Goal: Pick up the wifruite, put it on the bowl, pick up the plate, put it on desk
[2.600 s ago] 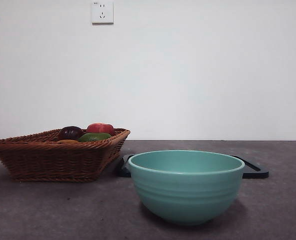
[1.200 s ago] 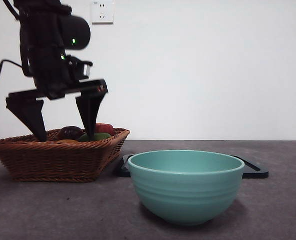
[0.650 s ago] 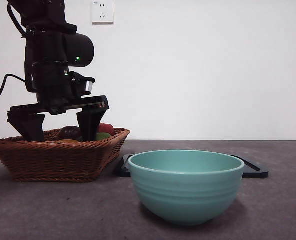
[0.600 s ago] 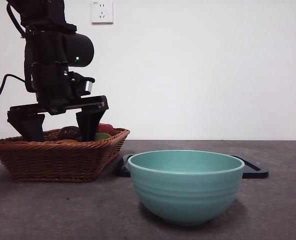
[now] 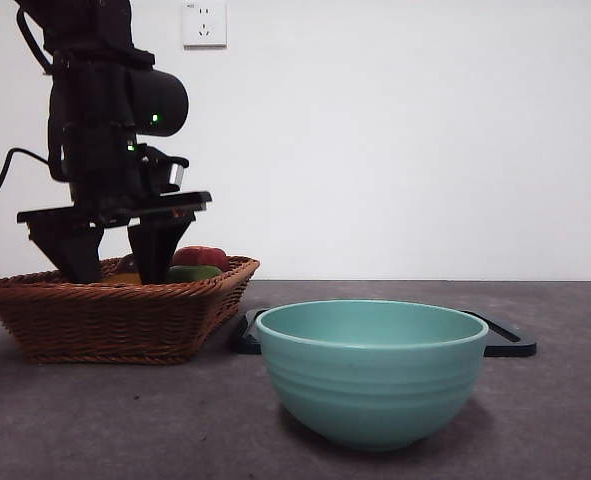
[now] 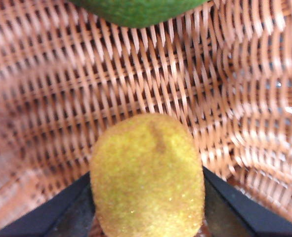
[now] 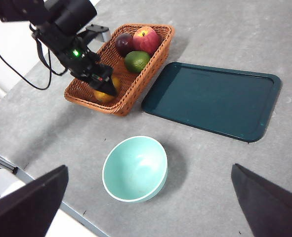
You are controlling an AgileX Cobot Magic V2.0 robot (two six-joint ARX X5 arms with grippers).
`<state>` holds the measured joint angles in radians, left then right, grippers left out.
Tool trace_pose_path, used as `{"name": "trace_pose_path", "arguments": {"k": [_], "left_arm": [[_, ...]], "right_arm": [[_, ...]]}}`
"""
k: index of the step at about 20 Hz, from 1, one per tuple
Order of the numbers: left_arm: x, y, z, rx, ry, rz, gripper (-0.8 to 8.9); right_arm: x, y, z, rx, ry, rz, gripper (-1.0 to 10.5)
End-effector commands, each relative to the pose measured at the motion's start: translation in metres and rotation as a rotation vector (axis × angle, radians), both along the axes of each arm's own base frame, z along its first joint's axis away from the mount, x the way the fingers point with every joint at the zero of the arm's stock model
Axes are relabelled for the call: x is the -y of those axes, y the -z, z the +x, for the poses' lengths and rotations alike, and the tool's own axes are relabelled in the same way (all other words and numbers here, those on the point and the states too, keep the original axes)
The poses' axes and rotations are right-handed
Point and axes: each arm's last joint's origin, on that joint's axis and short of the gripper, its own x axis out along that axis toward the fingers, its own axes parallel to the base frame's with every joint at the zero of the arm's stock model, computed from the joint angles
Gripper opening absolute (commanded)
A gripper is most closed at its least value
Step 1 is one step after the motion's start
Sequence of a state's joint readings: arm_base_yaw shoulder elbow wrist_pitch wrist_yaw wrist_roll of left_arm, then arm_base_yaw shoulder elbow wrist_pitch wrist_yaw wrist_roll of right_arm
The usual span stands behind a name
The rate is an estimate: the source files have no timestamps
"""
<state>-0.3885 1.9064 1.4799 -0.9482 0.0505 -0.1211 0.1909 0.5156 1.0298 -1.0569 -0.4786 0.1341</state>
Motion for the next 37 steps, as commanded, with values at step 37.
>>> {"name": "trace_pose_path", "arguments": {"k": [37], "left_arm": [[0.194, -0.055, -0.156, -0.025, 0.454, -0.033, 2.79]], "right_arm": [[0.009, -0.044, -0.049, 0.086, -0.058, -0.028, 5.5]]}}
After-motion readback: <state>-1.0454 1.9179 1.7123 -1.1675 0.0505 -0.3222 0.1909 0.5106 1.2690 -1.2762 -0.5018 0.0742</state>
